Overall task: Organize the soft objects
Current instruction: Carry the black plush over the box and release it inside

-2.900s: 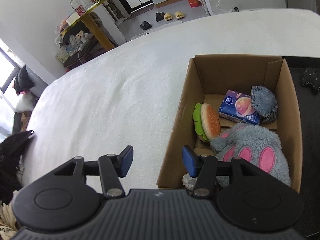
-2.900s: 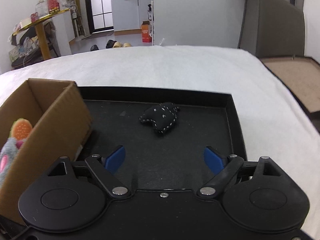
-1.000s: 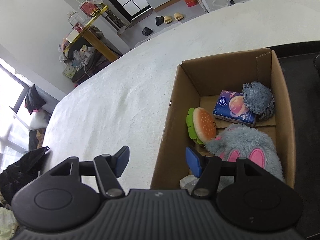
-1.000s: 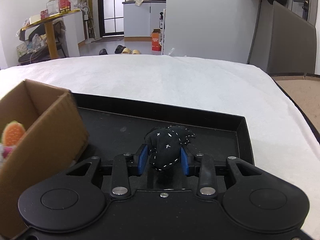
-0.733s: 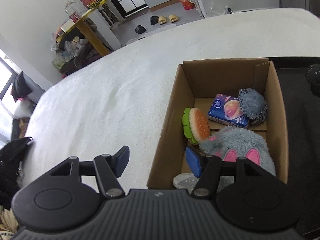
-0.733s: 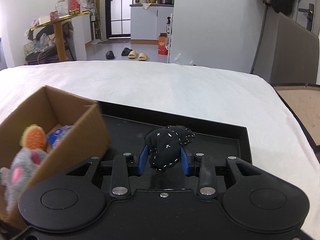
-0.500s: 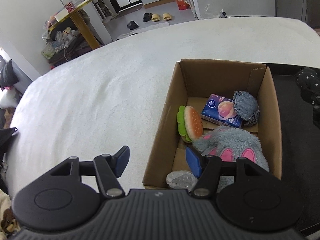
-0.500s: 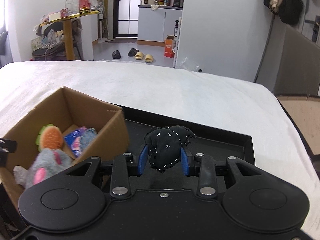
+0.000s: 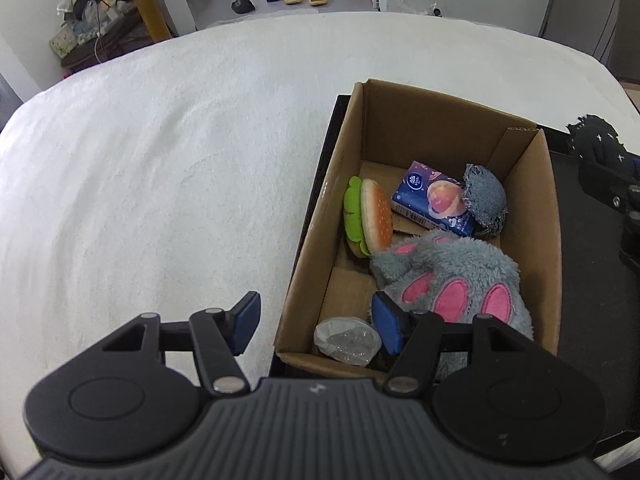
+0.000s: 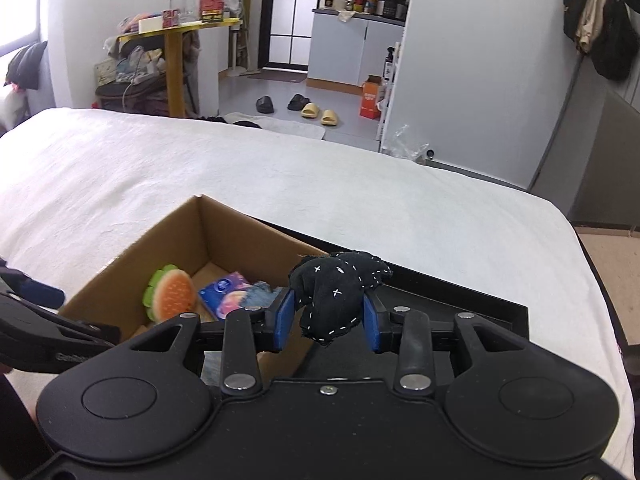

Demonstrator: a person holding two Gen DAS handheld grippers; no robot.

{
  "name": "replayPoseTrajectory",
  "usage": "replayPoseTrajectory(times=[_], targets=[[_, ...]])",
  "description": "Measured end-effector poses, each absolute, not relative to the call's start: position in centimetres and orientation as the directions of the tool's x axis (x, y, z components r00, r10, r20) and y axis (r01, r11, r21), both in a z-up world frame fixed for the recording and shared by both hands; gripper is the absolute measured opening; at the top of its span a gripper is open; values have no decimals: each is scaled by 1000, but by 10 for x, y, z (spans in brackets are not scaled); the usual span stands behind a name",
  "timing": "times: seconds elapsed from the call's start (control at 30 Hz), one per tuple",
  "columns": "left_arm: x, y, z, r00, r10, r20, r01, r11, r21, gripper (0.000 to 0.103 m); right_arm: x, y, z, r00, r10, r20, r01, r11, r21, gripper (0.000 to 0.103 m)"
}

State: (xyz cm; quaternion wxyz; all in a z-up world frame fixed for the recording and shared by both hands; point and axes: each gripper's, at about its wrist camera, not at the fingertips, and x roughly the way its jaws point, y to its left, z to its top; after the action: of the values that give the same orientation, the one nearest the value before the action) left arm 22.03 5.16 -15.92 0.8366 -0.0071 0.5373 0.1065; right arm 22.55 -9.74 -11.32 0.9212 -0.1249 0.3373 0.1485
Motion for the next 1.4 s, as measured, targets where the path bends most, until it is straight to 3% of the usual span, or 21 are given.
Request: replayPoseTrajectory(times=[0.37, 0.43, 0.7, 0.8, 1.0, 1.4], targets=[[214, 65, -156, 434, 34, -900, -166, 985, -43, 21, 226, -56, -110, 723, 176, -669, -426, 875, -230, 40], [212, 67, -156, 438, 8, -899, -155, 986, -67, 17, 226, -51, -112, 721, 163, -673, -436, 862, -258, 40], [208, 73, -156, 442, -63, -895, -122, 984, -130, 16, 230, -41, -124, 720, 94, -687, -419, 848, -323, 42], [209, 78, -158, 435, -84, -897, -106, 984, -144, 16, 230, -39, -128, 713, 83, -696, -419, 847, -328, 56], [205, 83, -156, 433, -97, -896, -112, 981, -160, 16, 220, -38, -131, 709, 65, -702, -425, 834, -351, 57], [197, 82, -141, 495, -72, -866, -118, 982, -148, 16, 202, -64, -110, 695, 86, -714, -372, 893, -255, 58]])
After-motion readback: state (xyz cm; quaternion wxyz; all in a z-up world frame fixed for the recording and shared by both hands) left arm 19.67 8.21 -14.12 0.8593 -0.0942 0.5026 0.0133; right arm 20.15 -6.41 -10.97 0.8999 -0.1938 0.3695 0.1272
